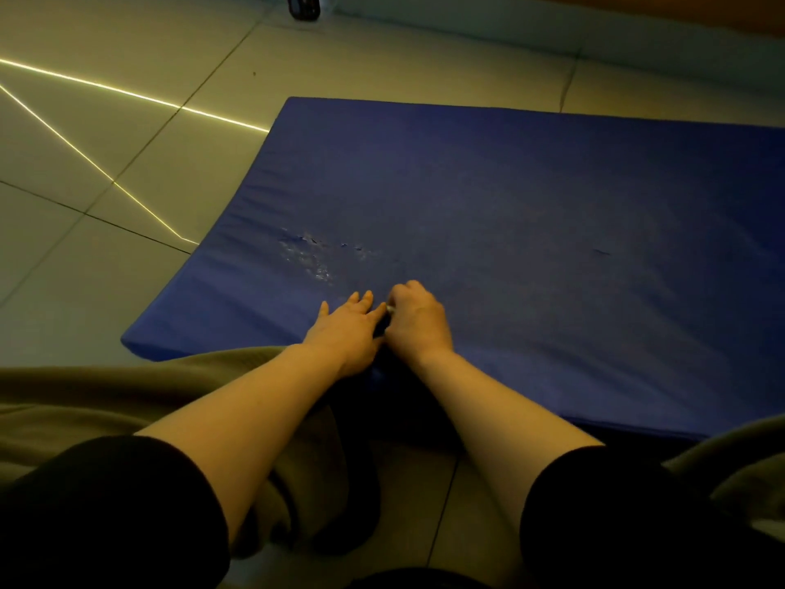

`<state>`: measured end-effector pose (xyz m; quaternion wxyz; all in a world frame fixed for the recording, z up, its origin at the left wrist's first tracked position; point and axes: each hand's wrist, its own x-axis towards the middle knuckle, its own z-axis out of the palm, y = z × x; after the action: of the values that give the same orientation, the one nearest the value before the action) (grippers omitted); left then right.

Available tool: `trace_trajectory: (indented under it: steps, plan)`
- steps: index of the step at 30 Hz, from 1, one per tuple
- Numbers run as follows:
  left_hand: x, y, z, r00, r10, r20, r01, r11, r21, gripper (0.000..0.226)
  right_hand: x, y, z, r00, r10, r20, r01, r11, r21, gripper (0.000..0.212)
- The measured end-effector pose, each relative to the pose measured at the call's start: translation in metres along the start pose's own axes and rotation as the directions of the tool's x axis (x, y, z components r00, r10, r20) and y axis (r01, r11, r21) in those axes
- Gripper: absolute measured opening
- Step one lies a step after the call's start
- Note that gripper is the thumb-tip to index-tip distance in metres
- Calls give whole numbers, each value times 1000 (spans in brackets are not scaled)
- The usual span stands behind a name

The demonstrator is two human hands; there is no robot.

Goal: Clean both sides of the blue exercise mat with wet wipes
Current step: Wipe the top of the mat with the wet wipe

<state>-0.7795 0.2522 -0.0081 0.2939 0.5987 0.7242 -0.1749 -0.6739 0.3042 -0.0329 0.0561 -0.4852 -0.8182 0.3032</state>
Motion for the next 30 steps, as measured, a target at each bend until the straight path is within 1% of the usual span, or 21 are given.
trace_trajectory:
  steps: [1, 3, 5, 7, 9, 11, 14, 15, 16, 18, 21, 23, 25, 28, 30]
  plan:
    - [-2, 0, 0, 1000, 2, 0, -2, 1000, 5, 61, -2, 1, -1, 1000, -7, -4, 7, 1000, 3, 11]
    - [-5, 0, -1, 1000, 13, 19, -14, 999, 34, 63, -4, 20, -12, 999, 31, -24, -32, 999, -32, 11]
    - [-9, -1, -2, 999, 20, 34, -22, 999, 42, 63, -5, 49, -29, 988, 134, -76, -140, 988, -72, 10]
    - [-11, -1, -2, 999, 24, 30, -25, 999, 35, 63, -7, 68, -43, 960, 249, -126, -261, 961, -87, 10]
    - [-12, -1, -1, 1000, 20, 23, -21, 999, 34, 63, -8, 64, -44, 948, 284, -140, -299, 949, -98, 12]
    - [-11, -1, 0, 1000, 15, 11, -15, 999, 37, 63, -10, 42, -33, 969, 225, -101, -234, 969, -85, 13]
    - [-12, 0, 3, 1000, 7, 1, -7, 999, 40, 63, -17, 12, -10, 998, 58, -27, -59, 997, -53, 11]
    - [-13, 0, 3, 1000, 6, 4, -7, 999, 41, 64, -18, 10, -7, 999, 27, -19, -28, 999, -43, 12]
    - [-14, 1, 2, 1000, 11, 10, -11, 999, 41, 64, -20, 13, -9, 999, 29, -20, -30, 999, -45, 13]
    - [-18, 1, 0, 999, 25, 23, -26, 999, 42, 64, -22, 30, -21, 994, 102, -45, -105, 991, -76, 13]
    - [-24, 1, -1, 999, 39, 32, -40, 998, 44, 64, -29, 60, -43, 950, 284, -130, -297, 949, -103, 14]
    - [-25, 0, 0, 999, 38, 28, -39, 998, 41, 64, -34, 58, -48, 936, 319, -150, -339, 932, -131, 16]
    - [-26, -1, 2, 999, 35, 18, -35, 998, 42, 64, -38, 36, -40, 961, 259, -96, -271, 950, -152, 18]
    - [-29, 2, 5, 1000, 28, -8, -27, 999, 39, 63, -46, -5, -16, 996, 79, 36, -74, 990, -124, 18]
    - [-32, 2, 6, 1000, 24, -12, -23, 999, 29, 63, -54, -15, -10, 997, 33, 70, -27, 996, -90, 19]
